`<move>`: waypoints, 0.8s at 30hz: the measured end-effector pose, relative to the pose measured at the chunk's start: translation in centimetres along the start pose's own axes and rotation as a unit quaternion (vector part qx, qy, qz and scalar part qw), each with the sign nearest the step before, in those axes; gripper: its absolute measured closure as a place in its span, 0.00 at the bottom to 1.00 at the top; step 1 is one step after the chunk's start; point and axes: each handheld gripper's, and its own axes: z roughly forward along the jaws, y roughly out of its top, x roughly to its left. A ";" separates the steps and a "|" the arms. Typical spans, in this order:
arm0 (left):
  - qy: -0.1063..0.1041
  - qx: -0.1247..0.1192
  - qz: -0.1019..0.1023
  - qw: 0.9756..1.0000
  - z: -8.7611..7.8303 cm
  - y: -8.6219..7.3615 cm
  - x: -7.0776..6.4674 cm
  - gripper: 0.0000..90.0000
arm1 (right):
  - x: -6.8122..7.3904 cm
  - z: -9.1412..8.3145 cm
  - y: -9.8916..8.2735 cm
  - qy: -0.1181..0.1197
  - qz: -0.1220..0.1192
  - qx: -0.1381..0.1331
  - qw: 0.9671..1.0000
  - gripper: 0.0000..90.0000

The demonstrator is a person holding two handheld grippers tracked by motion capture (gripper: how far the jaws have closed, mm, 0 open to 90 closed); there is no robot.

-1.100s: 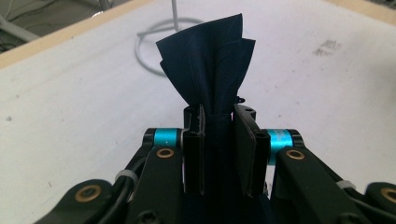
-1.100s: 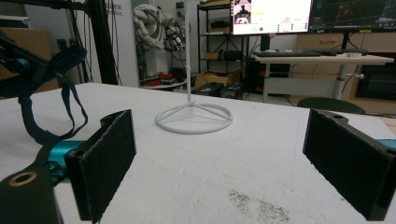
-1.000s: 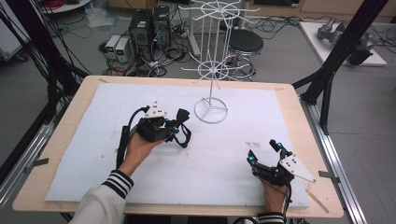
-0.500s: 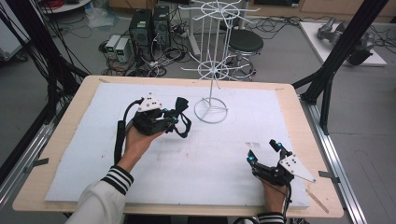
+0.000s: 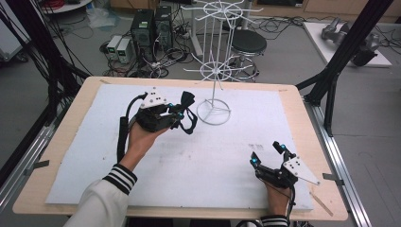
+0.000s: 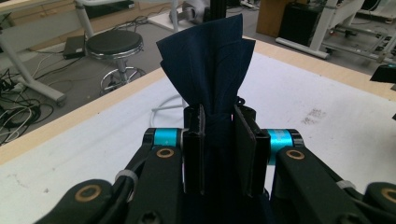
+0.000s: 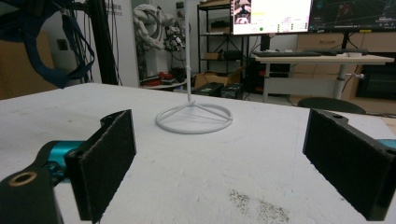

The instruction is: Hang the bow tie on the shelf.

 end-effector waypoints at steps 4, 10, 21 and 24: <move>0.000 -0.002 0.006 1.000 0.0 0.7 -0.2 0.82 | 0.0 0.0 0.0 0.001 0.000 0.001 1.000 0.10; -0.001 -0.012 0.014 1.000 0.0 1.8 -0.5 0.82 | 0.0 0.0 0.0 0.000 0.002 0.001 1.000 0.10; 0.006 -0.023 0.023 0.999 0.0 3.1 -0.5 0.82 | 0.0 0.0 0.0 0.001 0.004 0.001 1.000 0.10; 0.008 -0.027 0.026 0.999 0.0 3.6 -0.3 0.82 | 0.0 0.0 0.0 0.001 0.004 0.001 1.000 0.10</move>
